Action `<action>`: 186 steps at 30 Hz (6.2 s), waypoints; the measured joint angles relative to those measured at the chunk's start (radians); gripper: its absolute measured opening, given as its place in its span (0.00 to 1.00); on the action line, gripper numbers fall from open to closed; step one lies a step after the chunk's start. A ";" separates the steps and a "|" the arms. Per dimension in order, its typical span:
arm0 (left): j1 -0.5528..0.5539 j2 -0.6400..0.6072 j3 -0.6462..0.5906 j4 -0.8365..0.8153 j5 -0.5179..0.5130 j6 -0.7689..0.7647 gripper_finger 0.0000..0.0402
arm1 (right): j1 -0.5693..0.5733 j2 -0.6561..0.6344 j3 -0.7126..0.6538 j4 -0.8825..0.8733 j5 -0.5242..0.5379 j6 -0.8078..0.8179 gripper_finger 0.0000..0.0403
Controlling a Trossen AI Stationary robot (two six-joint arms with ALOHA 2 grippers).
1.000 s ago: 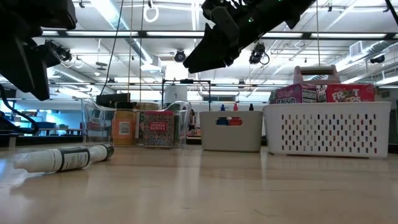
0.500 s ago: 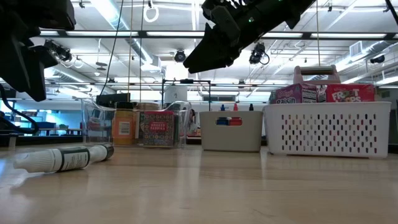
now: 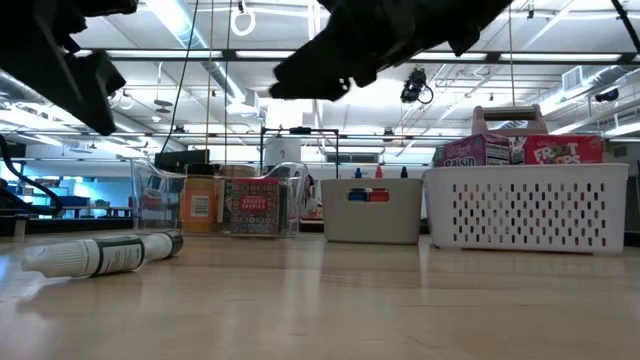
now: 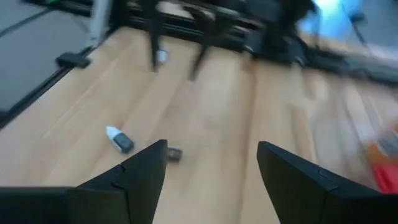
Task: Pick & Place Kitchen Items
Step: Put the small black food coloring into the gray bin, then put the small black food coloring into the dark white bin
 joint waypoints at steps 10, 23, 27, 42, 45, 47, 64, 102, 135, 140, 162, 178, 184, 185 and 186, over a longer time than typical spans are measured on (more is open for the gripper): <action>0.000 0.000 0.000 -0.004 0.035 -0.043 0.50 | 0.057 0.168 0.000 0.282 -0.068 -0.118 0.65; 0.011 0.277 0.001 0.443 0.055 -0.122 0.50 | 0.062 0.182 -0.001 0.193 -0.027 -0.125 0.65; 0.012 0.364 0.018 0.486 0.070 -0.146 0.50 | 0.062 0.182 -0.001 0.195 -0.027 -0.125 0.65; 0.008 0.462 0.067 0.430 0.061 -0.057 0.50 | 0.061 0.182 -0.001 0.190 -0.026 -0.116 0.65; 0.007 0.459 0.072 0.428 0.054 -0.030 0.50 | 0.061 0.182 -0.001 0.190 -0.026 -0.115 0.65; 0.007 0.448 0.086 0.381 0.054 -0.011 0.50 | 0.061 0.182 -0.001 0.190 -0.026 -0.116 0.65; 0.009 0.436 0.155 0.172 0.027 0.054 0.50 | 0.062 0.181 -0.001 0.192 -0.026 -0.112 0.65; 0.081 0.448 0.302 0.025 -0.018 0.186 0.21 | 0.131 -0.160 -0.001 -0.466 0.186 0.108 0.65; 0.862 0.524 0.435 0.424 0.415 0.988 0.25 | 0.240 -0.292 -0.351 -0.350 0.445 0.338 0.65; 0.881 0.579 0.438 0.451 0.411 1.024 0.30 | 0.240 -0.293 -0.371 -0.268 0.445 0.284 0.65; 0.743 0.215 0.438 0.086 0.258 0.999 0.32 | 0.240 -0.293 -0.371 -0.091 0.426 0.268 0.65; 0.500 -0.121 0.078 0.044 0.266 0.664 0.28 | 0.240 -0.293 -0.369 0.094 0.407 0.233 0.65; 0.343 -0.124 -0.030 0.063 0.221 0.371 0.27 | 0.237 -0.285 -0.374 0.008 0.414 0.245 0.65; 0.318 -0.124 -0.038 0.068 0.215 0.326 0.27 | 0.235 -0.285 -0.376 0.004 0.417 0.239 0.65; 0.293 -0.124 -0.044 0.067 0.215 0.287 0.27 | 0.233 -0.285 -0.376 0.004 0.415 0.235 0.65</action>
